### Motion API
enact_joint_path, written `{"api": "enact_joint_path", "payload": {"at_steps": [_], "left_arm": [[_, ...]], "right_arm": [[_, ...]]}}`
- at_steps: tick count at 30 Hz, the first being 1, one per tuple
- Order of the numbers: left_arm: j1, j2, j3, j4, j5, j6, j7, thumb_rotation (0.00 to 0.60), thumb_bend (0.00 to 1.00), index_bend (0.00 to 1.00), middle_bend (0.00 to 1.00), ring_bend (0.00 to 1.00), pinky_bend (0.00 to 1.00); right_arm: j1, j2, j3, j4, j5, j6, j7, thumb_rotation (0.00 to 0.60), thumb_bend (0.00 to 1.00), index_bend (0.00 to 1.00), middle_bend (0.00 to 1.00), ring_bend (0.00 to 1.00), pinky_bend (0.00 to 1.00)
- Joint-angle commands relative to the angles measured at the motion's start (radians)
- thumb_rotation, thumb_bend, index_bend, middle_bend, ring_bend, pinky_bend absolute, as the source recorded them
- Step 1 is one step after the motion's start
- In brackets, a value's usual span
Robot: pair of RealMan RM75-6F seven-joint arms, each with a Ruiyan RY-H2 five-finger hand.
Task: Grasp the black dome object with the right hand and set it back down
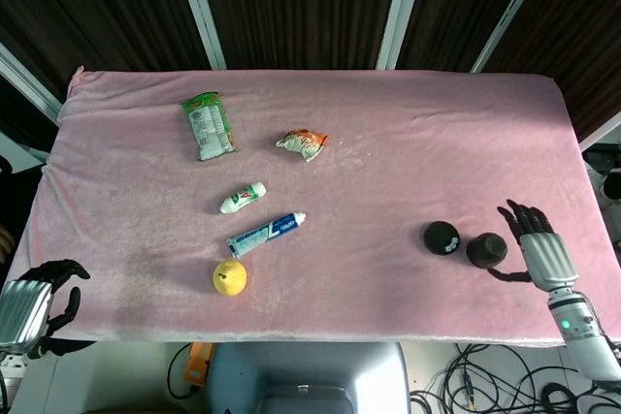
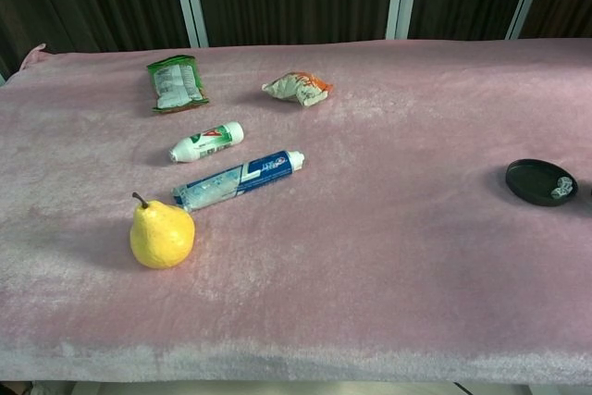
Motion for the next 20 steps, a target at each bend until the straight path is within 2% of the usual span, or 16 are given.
{"api": "enact_joint_path", "payload": {"at_steps": [1,4,7,10,12,20], "left_arm": [[-0.003,-0.001,-0.001,0.002,-0.001,-0.005,0.0,0.6,0.57,0.46,0.4,0.35,0.47],[-0.005,-0.002,0.001,0.003,0.003,-0.006,-0.001,0.6,0.57,0.46,0.4,0.35,0.47],[-0.007,-0.005,0.0,0.007,0.004,-0.005,-0.002,0.6,0.57,0.46,0.4,0.35,0.47],[-0.007,-0.007,-0.002,0.009,0.003,-0.002,0.0,0.6,0.57,0.46,0.4,0.35,0.47],[-0.006,-0.009,-0.002,0.01,0.005,0.001,0.003,0.6,0.57,0.46,0.4,0.35,0.47],[-0.006,-0.015,-0.002,0.014,0.009,0.005,0.007,0.6,0.57,0.46,0.4,0.35,0.47]], "right_arm": [[-0.039,0.044,0.008,-0.085,-0.041,0.115,0.036,0.6,0.15,0.0,0.0,0.0,0.07],[-0.078,0.047,0.028,-0.129,-0.074,0.248,0.07,0.6,0.15,0.0,0.0,0.0,0.07],[-0.126,0.075,0.025,-0.195,-0.07,0.31,0.006,0.6,0.15,0.0,0.0,0.0,0.07],[-0.172,0.091,0.025,-0.274,-0.035,0.343,-0.094,0.6,0.15,0.0,0.0,0.0,0.07],[-0.195,0.095,0.023,-0.31,-0.021,0.357,-0.117,0.6,0.15,0.0,0.0,0.0,0.07],[-0.226,0.113,0.021,-0.344,-0.017,0.353,-0.081,0.6,0.15,0.0,0.0,0.0,0.09]]}}
